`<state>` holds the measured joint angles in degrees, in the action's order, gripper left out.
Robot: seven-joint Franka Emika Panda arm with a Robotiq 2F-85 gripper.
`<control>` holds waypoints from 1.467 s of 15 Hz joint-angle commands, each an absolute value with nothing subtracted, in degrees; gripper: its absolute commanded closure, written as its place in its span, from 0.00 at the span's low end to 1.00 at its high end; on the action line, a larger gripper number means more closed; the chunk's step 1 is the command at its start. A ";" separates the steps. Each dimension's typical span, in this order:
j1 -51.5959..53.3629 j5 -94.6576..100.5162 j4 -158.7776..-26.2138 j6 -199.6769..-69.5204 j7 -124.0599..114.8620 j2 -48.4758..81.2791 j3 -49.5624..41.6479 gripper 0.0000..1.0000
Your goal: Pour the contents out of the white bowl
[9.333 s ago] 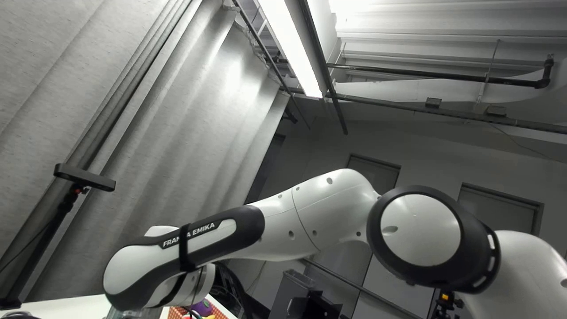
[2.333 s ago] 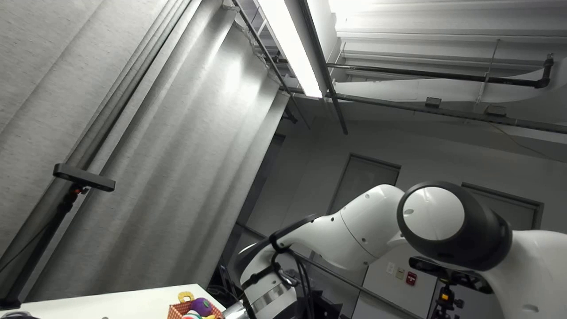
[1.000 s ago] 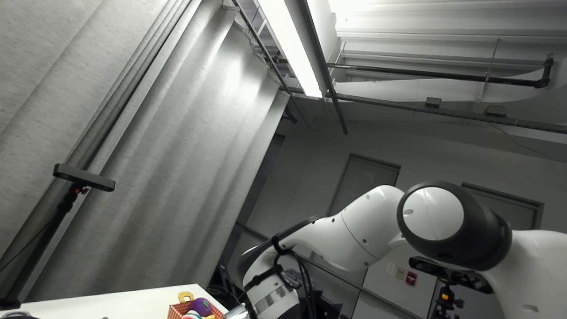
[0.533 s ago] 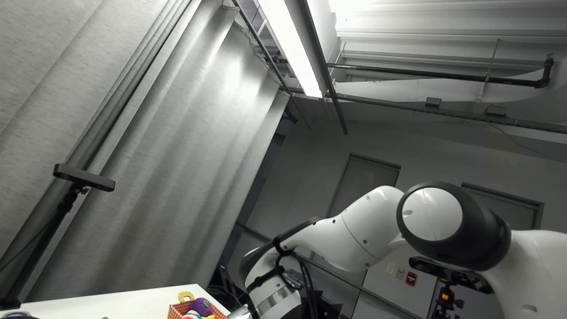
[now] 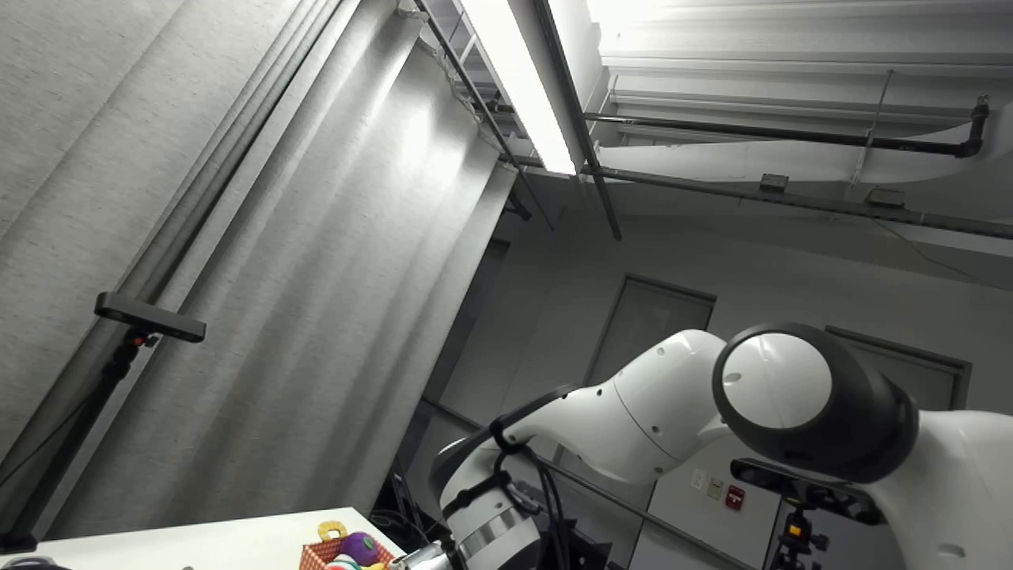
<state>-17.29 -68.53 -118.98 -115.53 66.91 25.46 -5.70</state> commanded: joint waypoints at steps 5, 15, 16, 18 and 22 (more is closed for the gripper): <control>-16.43 -69.16 -120.17 -114.85 67.33 24.00 -7.32 0.99; -15.09 -65.60 -120.58 -118.32 65.27 23.96 -8.76 0.99; -14.67 -64.32 -120.74 -119.95 64.80 23.94 -9.13 0.99; -13.61 -60.86 -121.35 -125.03 63.65 23.87 -9.85 0.99; -7.26 -50.89 -123.84 -135.18 52.52 18.56 -8.21 0.99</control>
